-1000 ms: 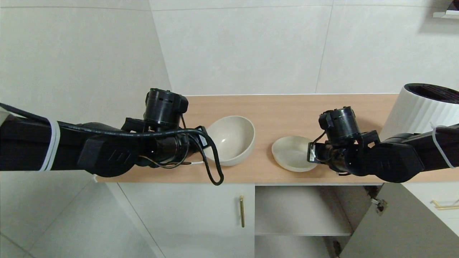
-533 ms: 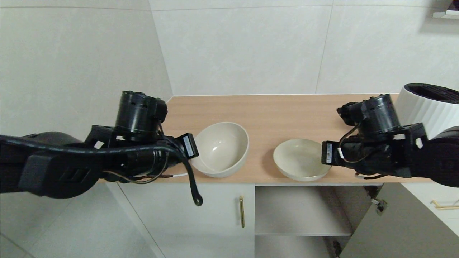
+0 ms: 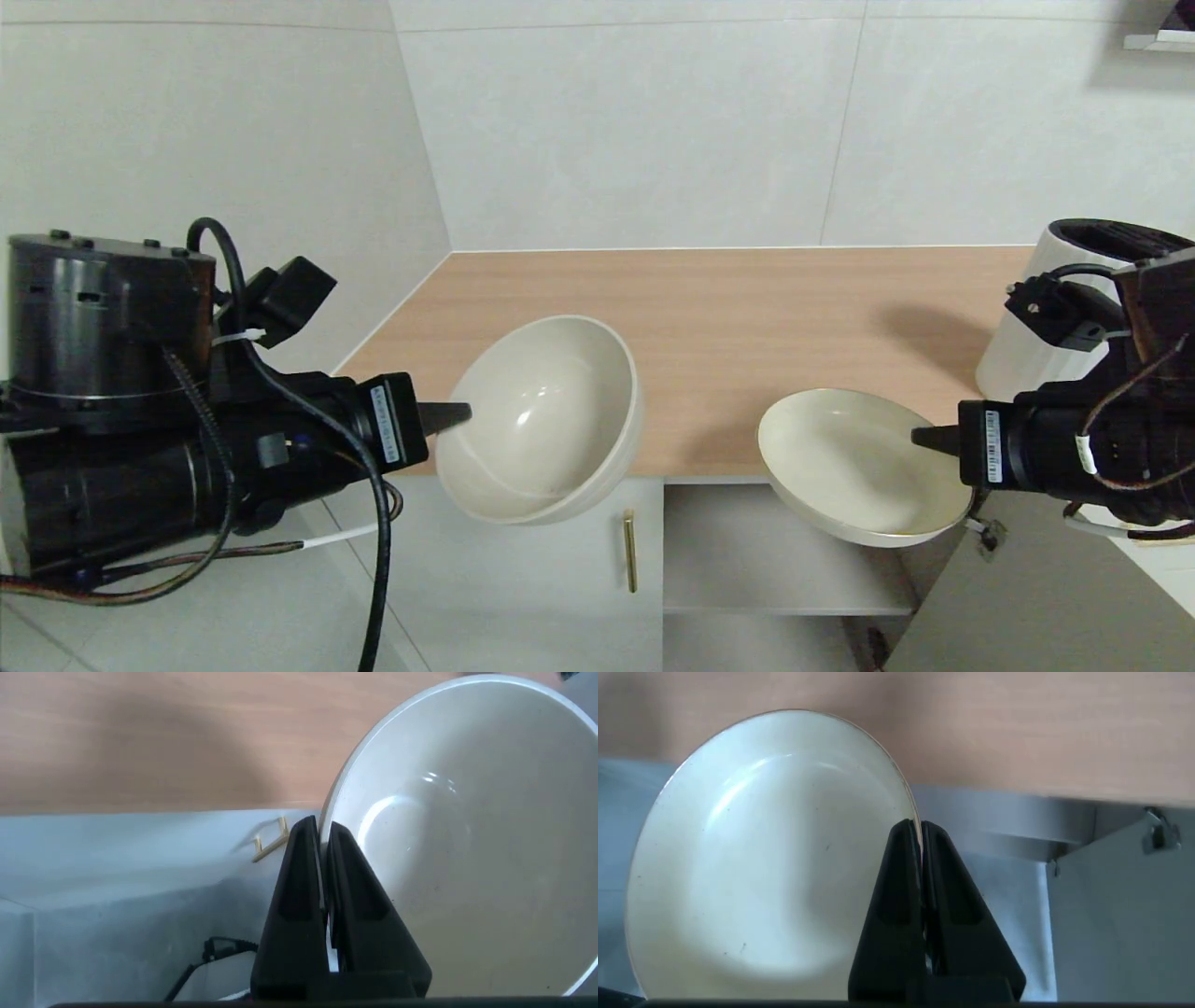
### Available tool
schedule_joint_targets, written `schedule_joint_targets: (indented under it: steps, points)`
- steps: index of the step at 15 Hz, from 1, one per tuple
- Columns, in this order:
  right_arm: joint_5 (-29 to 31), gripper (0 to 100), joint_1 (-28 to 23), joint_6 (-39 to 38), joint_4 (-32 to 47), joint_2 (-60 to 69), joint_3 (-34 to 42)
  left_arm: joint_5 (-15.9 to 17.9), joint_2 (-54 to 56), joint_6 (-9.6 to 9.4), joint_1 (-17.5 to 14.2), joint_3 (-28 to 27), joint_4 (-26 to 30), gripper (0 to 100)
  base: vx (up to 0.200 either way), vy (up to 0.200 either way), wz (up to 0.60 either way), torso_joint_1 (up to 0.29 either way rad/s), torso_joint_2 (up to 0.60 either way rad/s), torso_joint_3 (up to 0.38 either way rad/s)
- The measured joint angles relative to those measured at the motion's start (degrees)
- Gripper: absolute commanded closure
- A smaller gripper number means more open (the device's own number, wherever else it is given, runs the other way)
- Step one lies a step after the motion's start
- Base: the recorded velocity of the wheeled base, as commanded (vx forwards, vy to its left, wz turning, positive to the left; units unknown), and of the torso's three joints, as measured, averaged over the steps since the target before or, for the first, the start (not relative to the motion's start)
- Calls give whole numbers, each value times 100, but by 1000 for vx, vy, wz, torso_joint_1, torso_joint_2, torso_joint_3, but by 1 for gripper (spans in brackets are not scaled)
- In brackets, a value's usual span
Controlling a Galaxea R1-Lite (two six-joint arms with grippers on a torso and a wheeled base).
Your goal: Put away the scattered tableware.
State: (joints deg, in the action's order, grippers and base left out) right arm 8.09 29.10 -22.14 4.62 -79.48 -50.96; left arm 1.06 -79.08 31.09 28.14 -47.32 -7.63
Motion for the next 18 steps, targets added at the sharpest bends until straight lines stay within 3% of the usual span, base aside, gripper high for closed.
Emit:
schedule_joint_targets:
  steps: [3,8,11,18]
  points:
    - [11,100,2,11,-20,121,182,-24,150,-132,-11,50,-2,100,0,0,0,0,0,0]
    - [22,100,-2,24,-24,140,262,-13,185,-150,-11,133,11,100,0,0,0,0,0,0]
    - [33,100,-11,24,-28,104,273,-13,116,-143,-11,144,17,100,-200,0,0,9,2,2]
    - [55,100,-39,20,-22,-67,280,-20,-46,-145,-16,182,16,100,0,0,0,0,0,0]
